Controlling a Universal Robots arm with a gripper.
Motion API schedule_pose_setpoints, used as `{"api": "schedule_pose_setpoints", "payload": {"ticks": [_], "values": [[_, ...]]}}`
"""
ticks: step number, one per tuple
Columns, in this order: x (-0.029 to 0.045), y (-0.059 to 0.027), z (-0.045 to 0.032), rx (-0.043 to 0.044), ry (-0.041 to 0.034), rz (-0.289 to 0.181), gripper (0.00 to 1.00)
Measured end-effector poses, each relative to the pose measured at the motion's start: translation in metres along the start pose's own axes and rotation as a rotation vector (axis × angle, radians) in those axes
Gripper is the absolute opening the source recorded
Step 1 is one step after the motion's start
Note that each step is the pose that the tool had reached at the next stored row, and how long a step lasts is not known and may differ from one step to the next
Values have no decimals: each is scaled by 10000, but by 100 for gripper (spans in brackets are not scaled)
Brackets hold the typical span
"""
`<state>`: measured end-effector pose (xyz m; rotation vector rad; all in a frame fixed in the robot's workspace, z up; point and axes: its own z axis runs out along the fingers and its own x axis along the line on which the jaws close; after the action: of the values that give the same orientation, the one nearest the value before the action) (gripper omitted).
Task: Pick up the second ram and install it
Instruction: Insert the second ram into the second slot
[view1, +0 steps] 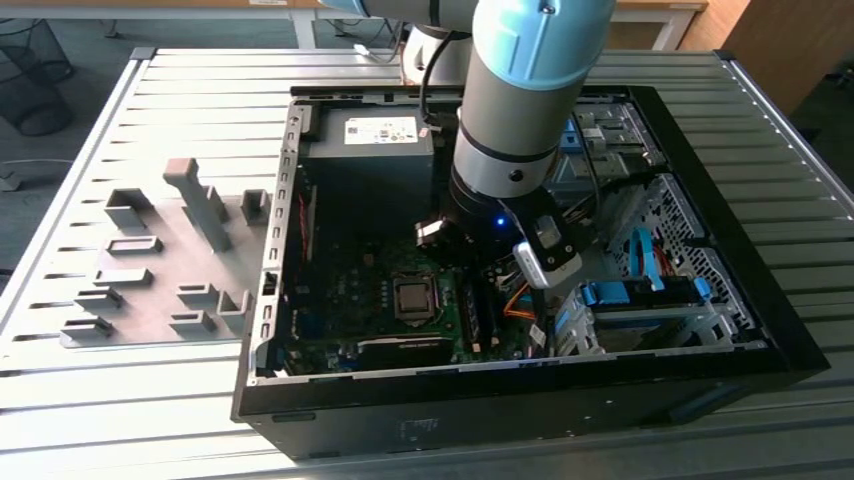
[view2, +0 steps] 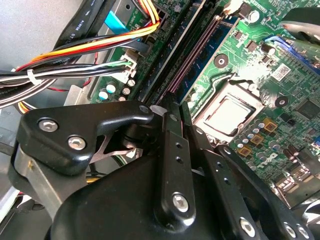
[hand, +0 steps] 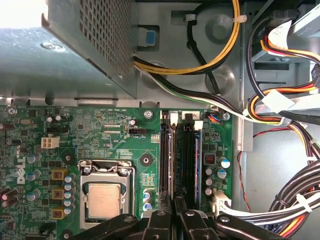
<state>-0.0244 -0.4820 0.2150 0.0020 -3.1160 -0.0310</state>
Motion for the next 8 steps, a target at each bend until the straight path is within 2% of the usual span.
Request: {"api": "schedule_pose_setpoints", "payload": {"ticks": [8], "values": [[-14,-3,3,-11,-2,161,14]]}}
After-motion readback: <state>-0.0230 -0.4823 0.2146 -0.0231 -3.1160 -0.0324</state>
